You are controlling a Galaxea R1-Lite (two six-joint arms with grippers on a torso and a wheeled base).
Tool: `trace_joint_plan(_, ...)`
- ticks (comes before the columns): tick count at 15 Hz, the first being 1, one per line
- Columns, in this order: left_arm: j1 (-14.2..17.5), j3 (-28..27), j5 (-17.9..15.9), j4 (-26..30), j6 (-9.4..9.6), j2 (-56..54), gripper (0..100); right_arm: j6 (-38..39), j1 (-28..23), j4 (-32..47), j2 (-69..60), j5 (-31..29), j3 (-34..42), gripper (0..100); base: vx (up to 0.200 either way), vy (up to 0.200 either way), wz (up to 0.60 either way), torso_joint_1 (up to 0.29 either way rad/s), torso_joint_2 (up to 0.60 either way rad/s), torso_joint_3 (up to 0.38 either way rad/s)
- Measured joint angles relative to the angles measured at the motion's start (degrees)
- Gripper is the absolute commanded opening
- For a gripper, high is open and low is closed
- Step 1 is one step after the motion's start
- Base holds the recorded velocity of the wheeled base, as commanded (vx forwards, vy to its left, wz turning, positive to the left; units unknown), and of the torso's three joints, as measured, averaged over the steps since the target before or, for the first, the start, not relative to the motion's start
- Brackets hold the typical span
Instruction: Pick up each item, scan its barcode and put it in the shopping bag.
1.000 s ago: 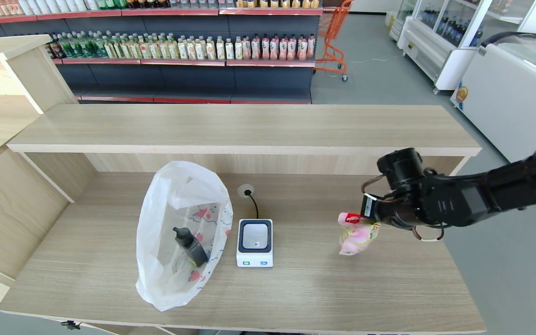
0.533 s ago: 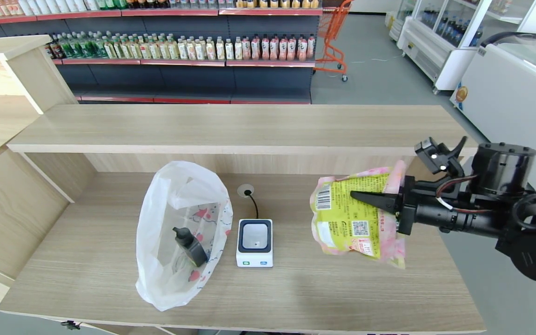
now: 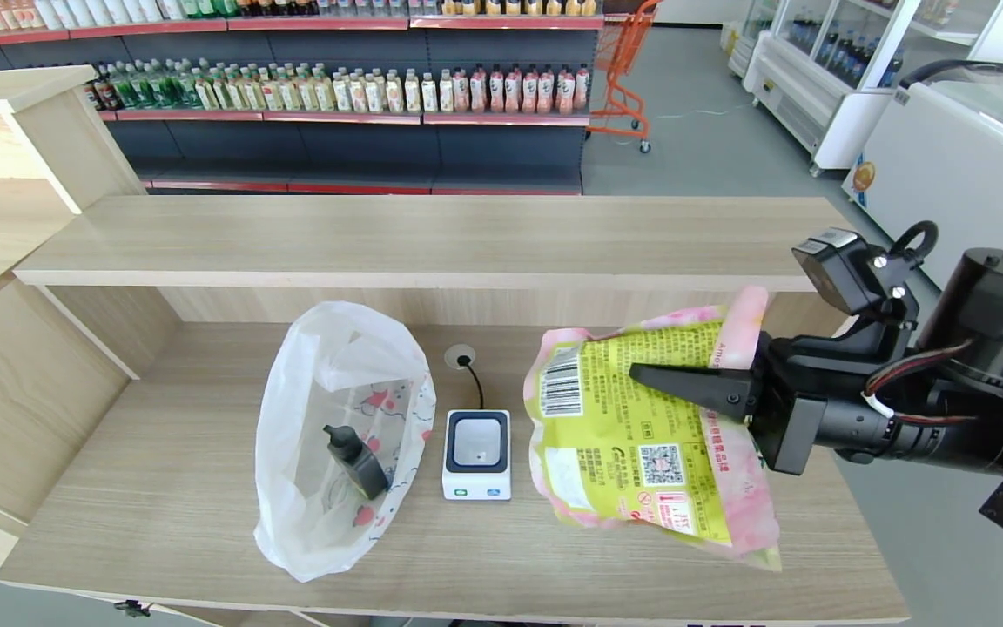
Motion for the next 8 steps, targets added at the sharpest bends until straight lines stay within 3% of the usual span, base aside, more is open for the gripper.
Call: trace_joint_plan(8,0.0,0.0,-0.02,0.0,-0.02,0.0,100,-1.34,1.29,-1.56,-1.24,5.17,2.62,0,0.0,0.0,0.0,0.0,0.0,0.0)
